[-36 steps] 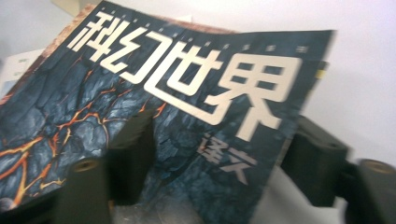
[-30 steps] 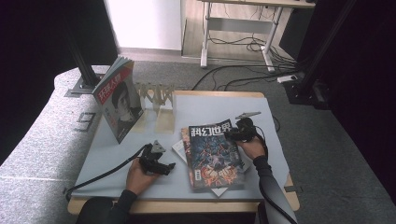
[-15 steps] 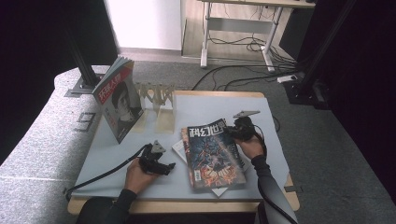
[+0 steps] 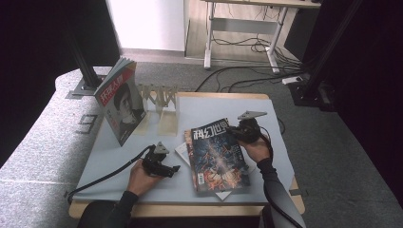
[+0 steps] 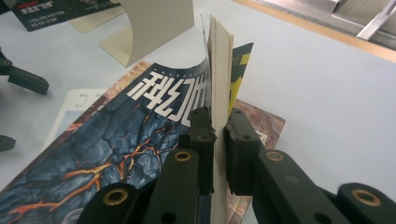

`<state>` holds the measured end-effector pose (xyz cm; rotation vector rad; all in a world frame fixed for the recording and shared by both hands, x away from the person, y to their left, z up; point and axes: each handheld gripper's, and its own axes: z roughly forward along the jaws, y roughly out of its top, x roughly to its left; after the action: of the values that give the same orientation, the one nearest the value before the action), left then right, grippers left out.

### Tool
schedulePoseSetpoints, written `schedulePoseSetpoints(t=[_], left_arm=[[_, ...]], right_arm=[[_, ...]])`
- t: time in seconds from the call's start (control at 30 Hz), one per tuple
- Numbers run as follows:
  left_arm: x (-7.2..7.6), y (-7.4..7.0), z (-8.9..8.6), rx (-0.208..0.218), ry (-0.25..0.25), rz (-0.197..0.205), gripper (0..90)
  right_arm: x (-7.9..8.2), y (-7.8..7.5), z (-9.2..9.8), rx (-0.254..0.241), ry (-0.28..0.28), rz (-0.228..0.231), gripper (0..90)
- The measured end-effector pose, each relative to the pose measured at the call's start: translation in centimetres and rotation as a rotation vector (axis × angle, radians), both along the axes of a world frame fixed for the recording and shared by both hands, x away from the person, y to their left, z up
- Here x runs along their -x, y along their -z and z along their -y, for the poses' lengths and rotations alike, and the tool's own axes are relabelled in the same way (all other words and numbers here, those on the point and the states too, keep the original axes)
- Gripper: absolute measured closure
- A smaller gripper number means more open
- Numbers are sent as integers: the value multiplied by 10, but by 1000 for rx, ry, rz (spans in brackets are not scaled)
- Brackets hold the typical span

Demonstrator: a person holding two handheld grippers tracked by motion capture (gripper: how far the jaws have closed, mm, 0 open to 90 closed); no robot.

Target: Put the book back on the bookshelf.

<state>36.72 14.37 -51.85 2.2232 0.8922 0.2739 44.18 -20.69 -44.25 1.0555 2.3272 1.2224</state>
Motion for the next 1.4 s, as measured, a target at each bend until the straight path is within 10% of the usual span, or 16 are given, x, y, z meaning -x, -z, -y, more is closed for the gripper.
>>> schedulePoseSetpoints(t=[0.77,1.4], left_arm=[[-18,-26,49,88,119,26,200],[-21,-15,68,152,213,-86,228]], right_arm=[[26,-34,1,-30,-47,100,819],[35,-44,-6,-37,-90,143,819]])
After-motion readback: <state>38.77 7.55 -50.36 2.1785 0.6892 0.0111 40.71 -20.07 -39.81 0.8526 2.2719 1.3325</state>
